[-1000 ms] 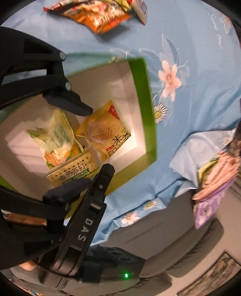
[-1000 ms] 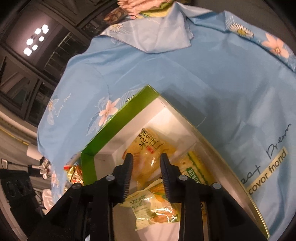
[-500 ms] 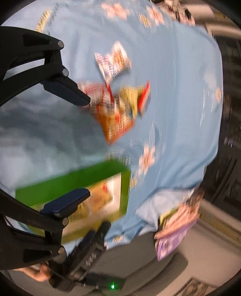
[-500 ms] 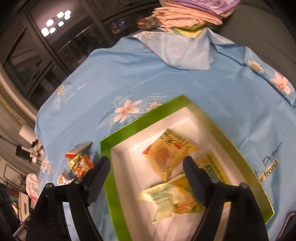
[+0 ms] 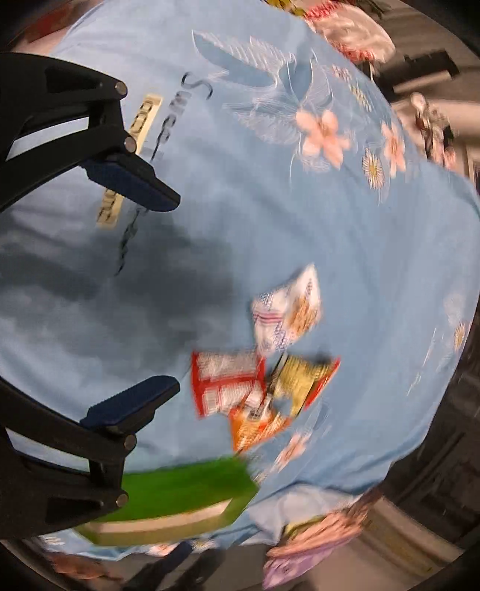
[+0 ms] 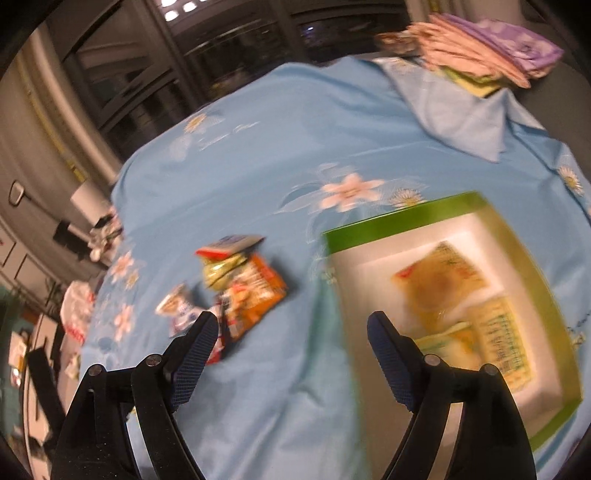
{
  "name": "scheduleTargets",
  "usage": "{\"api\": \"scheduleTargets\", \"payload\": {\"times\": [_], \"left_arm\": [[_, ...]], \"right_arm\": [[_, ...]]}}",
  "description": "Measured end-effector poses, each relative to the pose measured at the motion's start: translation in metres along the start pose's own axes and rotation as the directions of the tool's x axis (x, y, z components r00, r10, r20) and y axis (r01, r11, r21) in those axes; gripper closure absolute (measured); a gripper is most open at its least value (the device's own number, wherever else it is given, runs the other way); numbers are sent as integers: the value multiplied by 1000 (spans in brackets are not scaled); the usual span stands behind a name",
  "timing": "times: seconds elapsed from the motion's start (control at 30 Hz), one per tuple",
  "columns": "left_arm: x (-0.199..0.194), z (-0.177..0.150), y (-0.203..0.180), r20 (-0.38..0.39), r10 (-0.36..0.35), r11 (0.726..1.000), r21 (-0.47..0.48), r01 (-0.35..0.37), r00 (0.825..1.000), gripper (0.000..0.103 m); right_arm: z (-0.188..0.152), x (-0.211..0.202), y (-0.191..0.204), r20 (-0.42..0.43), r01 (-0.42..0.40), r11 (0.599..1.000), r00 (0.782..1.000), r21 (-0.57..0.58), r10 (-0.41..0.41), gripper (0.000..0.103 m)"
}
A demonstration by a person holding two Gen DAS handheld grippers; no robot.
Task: Organize snacks
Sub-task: 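Move the right gripper back to the snack pile, then grasp the small red-and-white snack pack with the right gripper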
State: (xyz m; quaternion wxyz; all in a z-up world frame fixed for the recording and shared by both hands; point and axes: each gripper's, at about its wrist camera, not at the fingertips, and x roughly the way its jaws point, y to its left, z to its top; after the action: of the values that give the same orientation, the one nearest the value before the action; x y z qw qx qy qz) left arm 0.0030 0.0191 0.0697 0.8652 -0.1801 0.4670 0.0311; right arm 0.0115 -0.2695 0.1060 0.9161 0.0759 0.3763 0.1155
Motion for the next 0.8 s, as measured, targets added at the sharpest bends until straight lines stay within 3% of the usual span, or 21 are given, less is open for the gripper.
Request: {"api": "scheduleTargets", "payload": {"times": [0.13,0.23,0.3,0.37,0.57,0.67,0.73,0.8], "left_arm": [[7,8,17,32,90,995,-40,-89,995,12],[11,8,25,8,100,994,-53,-100,995,12],[13,9,27,-7,68,996,-61,-68,998,12],[14,9,27,-21,38,997,-70,-39,999,12],[17,9,34,-34,68,992,-107,-71,997,12],[23,10,41,-79,-29,985,-170,15,996,12],[26,9,46,-107,-100,973,-221,75,989,12],[28,8,49,-119,-125,963,-253,92,985,12]], "right_arm": [[-12,28,27,-62,-65,998,996,-4,65,20],[-18,51,50,-76,-78,995,994,-62,74,20],[-20,68,62,-74,-81,994,994,-80,75,29],[-23,83,68,-104,-91,992,991,-86,81,53],[-29,123,72,-193,-99,991,978,-87,81,67],[-30,130,77,-201,-124,985,975,-119,99,83],[-33,131,78,-209,-155,981,970,-117,128,86],[-36,130,80,-216,-168,978,967,-127,138,87]]}}
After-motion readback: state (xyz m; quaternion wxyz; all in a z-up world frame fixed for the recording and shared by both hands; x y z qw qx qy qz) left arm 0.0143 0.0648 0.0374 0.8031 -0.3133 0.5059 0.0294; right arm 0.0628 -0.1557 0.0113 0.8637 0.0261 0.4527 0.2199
